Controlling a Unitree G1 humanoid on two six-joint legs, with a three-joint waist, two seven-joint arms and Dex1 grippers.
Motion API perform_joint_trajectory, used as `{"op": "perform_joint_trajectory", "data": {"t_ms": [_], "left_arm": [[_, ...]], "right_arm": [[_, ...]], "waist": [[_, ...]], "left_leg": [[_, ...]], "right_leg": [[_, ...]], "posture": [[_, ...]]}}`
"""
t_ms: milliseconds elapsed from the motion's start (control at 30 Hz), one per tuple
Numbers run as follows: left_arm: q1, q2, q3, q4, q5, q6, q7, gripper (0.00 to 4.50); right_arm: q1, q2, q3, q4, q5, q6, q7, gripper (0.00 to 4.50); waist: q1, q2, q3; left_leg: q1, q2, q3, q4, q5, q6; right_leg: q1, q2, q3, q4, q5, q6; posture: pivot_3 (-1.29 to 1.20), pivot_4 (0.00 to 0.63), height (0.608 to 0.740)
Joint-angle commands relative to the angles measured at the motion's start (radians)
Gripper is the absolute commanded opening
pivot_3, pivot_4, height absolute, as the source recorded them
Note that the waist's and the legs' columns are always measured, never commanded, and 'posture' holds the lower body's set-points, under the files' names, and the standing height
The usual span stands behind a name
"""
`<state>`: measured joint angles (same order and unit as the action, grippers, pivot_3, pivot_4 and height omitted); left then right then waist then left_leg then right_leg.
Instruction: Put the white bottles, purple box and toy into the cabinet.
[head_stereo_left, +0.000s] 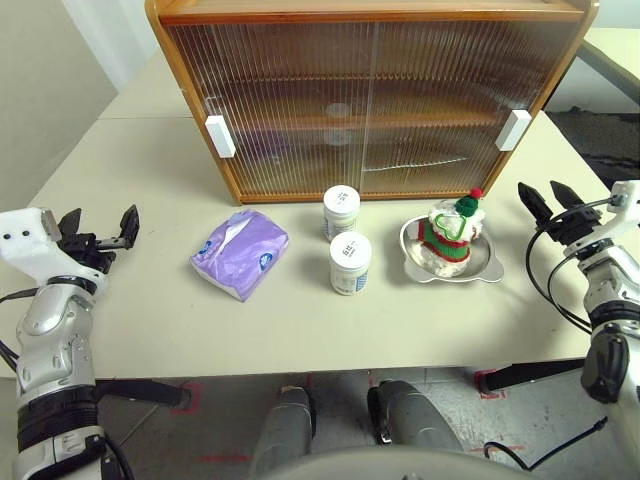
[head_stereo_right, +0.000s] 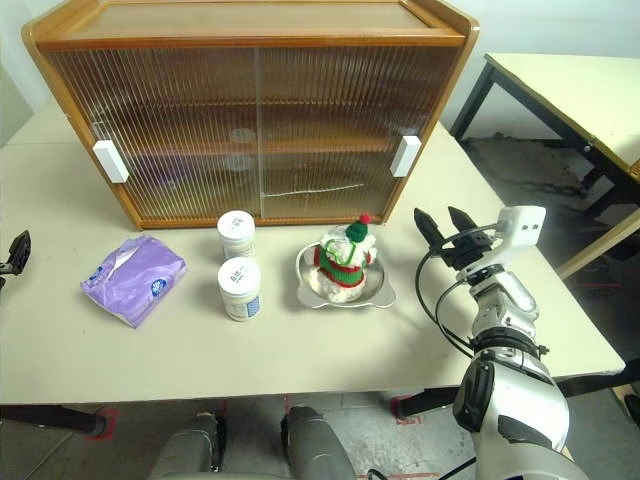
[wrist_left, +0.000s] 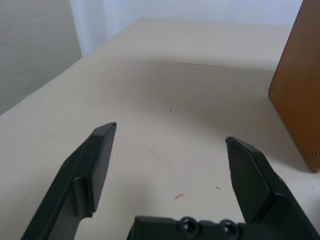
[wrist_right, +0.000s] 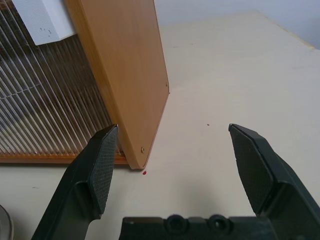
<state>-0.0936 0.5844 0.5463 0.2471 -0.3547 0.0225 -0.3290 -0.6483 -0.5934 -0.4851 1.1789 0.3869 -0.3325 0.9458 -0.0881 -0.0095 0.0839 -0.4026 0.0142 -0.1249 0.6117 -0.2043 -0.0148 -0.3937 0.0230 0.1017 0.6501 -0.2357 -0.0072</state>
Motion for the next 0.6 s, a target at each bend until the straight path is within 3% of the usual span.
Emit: {"op": "perform_joint_trajectory", "data": {"t_ms": [33,200,433,600], "left_arm": [[0.000,0.000,-0.002,0.014,0.010,-0.007,-0.003,4.50],[-0.016,0.005,-0.006,0.025,0.010,-0.011,-0.006,4.50],[-0.023,-0.001,-0.019,0.019,0.012,-0.005,-0.006,4.50],[-0.030,0.009,-0.009,0.045,-0.001,-0.006,-0.023,4.50]], "right_arm": [[0.003,0.004,0.011,-0.001,-0.008,-0.009,0.009,4.42],[-0.009,-0.008,0.013,-0.003,-0.010,-0.005,0.020,4.42],[0.022,-0.052,0.015,-0.073,0.026,0.079,0.203,4.42],[0.054,-0.092,0.034,-0.245,0.112,0.308,0.387,4.42]], "waist": [[0.000,0.000,0.000],[0.000,0.000,0.000],[-0.006,0.000,0.000],[-0.019,0.000,0.000]], "left_leg": [[0.000,0.000,0.000,0.000,0.000,0.000],[0.000,0.000,0.000,0.000,0.000,0.000],[0.000,0.000,0.001,0.000,0.000,0.000],[0.000,0.000,0.002,0.001,0.000,0.000]], "right_leg": [[0.000,0.000,0.000,0.000,0.000,0.000],[0.000,0.000,0.000,0.000,0.000,0.000],[0.000,0.000,0.000,0.000,0.000,0.000],[0.000,0.000,0.000,0.000,0.000,0.000]], "posture": [[-0.17,0.103,0.740],[-0.18,0.097,0.740],[-0.22,0.099,0.740],[-0.23,0.101,0.740]]}}
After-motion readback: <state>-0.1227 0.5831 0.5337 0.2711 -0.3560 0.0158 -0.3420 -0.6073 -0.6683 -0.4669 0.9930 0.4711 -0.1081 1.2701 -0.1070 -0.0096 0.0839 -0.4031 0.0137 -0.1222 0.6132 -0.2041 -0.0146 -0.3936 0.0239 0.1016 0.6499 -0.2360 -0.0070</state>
